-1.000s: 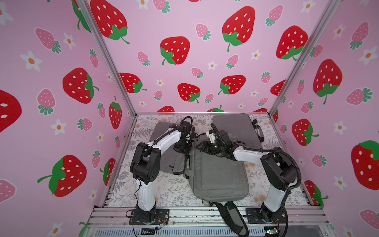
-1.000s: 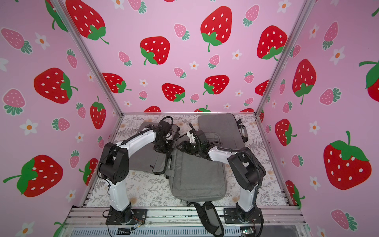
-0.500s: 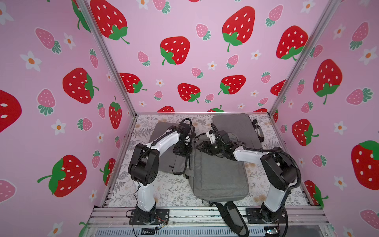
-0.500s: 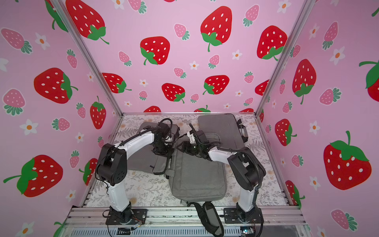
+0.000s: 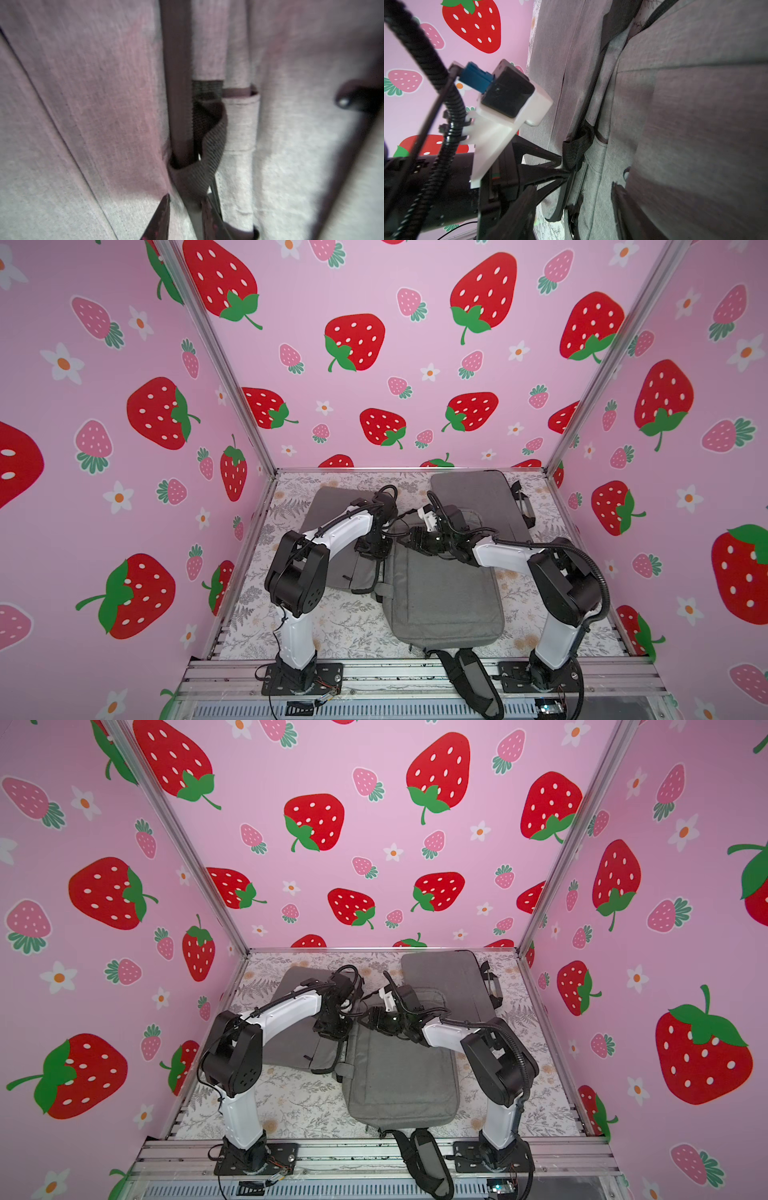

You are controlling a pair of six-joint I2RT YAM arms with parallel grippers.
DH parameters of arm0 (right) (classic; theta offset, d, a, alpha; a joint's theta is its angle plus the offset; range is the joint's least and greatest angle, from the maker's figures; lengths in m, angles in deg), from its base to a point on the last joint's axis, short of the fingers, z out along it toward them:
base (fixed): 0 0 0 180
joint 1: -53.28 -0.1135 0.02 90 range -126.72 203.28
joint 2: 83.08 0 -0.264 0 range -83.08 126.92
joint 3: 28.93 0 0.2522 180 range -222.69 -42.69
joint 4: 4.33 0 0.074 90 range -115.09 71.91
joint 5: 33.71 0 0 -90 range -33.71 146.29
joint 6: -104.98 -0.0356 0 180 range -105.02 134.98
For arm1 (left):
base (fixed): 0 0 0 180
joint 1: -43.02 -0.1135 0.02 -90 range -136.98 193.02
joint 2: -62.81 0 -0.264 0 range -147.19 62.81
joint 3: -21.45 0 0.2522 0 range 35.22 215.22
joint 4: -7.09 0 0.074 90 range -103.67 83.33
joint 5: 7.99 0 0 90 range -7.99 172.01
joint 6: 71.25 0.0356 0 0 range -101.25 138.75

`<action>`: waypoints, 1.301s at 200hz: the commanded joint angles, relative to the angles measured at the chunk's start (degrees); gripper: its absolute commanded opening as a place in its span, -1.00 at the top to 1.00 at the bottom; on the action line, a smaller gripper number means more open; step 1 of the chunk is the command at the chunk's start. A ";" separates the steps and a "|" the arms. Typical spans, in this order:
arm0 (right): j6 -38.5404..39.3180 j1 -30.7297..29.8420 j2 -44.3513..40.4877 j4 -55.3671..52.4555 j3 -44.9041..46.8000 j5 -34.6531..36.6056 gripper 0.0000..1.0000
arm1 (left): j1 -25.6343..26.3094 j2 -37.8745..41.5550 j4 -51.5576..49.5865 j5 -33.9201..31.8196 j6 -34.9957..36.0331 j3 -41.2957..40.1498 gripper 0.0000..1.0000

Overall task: Open the zippered laptop bag and take out the laptop
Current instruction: Open the bag flap on the zippered laptop bag.

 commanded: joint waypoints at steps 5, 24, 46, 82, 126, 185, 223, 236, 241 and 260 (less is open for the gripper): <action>-0.74 0.18 -0.92 0.98 0.73 -0.22 -0.22 | 0.62 -3.04 -3.11 -6.77 -1.80 1.15 0.47; -0.72 0.24 -1.04 0.94 0.80 -0.33 -0.22 | 0.55 -3.47 -4.25 -8.55 -1.88 1.96 0.62; -0.85 0.18 -0.90 1.11 0.63 -0.49 -0.21 | 0.31 -2.46 -4.39 -8.02 -1.61 2.45 0.86; -2.05 0.10 -0.19 2.49 0.71 -0.91 -0.20 | -0.91 0.40 -4.29 -4.42 -1.45 2.72 1.00; -5.68 -0.58 2.01 5.99 -0.86 -2.38 -0.16 | -4.08 5.09 -7.97 -1.13 0.38 6.70 1.00; -10.22 -3.53 9.51 8.72 -9.49 -4.05 -0.08 | -10.71 11.06 -8.46 3.14 0.01 12.19 1.00; -14.77 -5.23 18.20 9.08 -18.70 -3.46 -0.05 | -12.03 13.04 -6.06 6.50 -0.34 13.10 1.00; -16.25 -5.52 21.38 8.73 -22.04 -2.90 -0.05 | -12.12 13.54 -6.04 6.57 0.05 13.32 1.00; -16.67 -5.70 22.52 8.47 -23.56 -2.68 -0.05 | -12.16 13.74 -5.97 6.62 0.13 13.33 1.00; -16.96 -6.38 26.54 5.90 -29.30 -1.75 -0.05 | -12.41 14.36 -5.88 8.36 0.49 13.20 1.00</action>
